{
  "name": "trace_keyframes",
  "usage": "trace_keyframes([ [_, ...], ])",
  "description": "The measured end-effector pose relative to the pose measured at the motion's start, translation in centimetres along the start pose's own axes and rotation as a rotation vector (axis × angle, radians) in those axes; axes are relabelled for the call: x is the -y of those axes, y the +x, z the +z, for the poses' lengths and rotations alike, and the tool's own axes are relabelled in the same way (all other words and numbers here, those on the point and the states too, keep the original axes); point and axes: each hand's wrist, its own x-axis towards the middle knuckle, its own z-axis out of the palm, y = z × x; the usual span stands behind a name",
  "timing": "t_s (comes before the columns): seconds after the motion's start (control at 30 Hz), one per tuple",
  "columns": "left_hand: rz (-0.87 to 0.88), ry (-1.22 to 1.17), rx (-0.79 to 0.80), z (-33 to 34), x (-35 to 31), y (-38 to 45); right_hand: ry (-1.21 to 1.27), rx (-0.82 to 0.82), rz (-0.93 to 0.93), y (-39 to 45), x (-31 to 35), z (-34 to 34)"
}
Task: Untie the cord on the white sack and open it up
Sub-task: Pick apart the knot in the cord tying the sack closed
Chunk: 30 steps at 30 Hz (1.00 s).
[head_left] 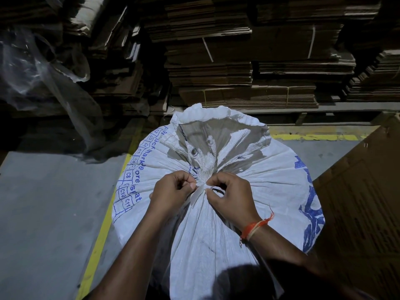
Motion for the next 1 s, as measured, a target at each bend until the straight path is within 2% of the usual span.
trace_keyframes([
  [0.57,-0.030,0.044,0.010,0.1,-0.9,-0.5,-0.001,0.019,-0.003,-0.1,0.3,-0.2],
  [0.8,-0.064,-0.107,0.043,-0.1,-3.0,-2.2,-0.016,0.009,-0.001,0.0,0.5,-0.3],
  [0.87,-0.056,-0.077,0.056,0.0,-3.2,-2.5,-0.058,0.001,0.011,0.0,0.5,-0.5],
  [1.0,-0.007,0.078,-0.024,0.1,-2.9,-2.3,-0.128,-0.026,-0.020,0.1,0.4,-0.7],
])
